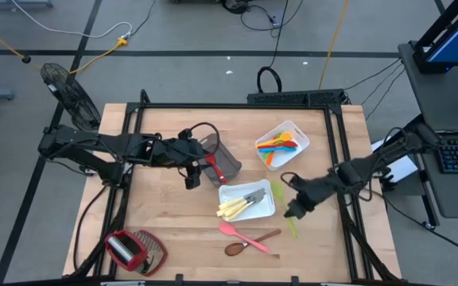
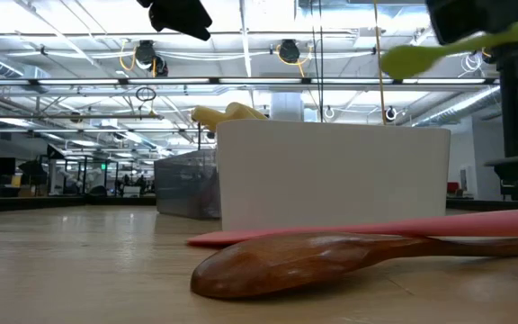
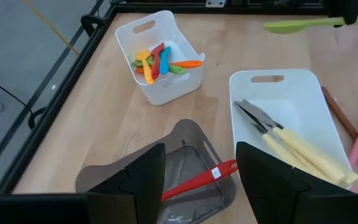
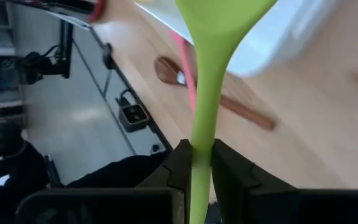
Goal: Pick & Place Kitchen Items
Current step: Put the green serving spoon into the black bin
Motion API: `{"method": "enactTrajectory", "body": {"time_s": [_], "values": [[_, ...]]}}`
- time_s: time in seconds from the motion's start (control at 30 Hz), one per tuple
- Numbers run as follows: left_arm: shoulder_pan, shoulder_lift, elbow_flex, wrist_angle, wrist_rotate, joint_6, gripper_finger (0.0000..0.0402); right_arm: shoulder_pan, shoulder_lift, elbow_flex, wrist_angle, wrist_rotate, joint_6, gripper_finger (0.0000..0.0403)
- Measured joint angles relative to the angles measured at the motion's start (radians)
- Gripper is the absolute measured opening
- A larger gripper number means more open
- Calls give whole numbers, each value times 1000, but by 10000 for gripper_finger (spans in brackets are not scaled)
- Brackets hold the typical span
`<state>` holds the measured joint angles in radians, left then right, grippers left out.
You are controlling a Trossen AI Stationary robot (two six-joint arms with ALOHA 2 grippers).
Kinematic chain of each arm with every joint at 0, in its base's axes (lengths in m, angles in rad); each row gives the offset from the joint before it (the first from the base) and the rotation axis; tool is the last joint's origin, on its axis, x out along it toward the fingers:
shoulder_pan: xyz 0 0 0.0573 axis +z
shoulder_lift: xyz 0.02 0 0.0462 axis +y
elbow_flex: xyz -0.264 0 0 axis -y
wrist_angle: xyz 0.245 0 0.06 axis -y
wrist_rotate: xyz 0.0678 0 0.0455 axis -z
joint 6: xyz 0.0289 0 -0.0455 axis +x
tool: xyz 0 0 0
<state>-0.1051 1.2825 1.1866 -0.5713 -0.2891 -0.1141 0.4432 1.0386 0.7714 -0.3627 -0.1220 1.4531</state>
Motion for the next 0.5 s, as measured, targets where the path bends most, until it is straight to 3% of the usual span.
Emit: {"method": "enactTrajectory", "body": {"time_s": [0.3,0.5], "values": [[0,0,0,118,0,-205,202,-254,2,36,91,-143,-301,32],[0,0,0,274,1,-356,202,-384,2,36,171,-147,-441,32]]}}
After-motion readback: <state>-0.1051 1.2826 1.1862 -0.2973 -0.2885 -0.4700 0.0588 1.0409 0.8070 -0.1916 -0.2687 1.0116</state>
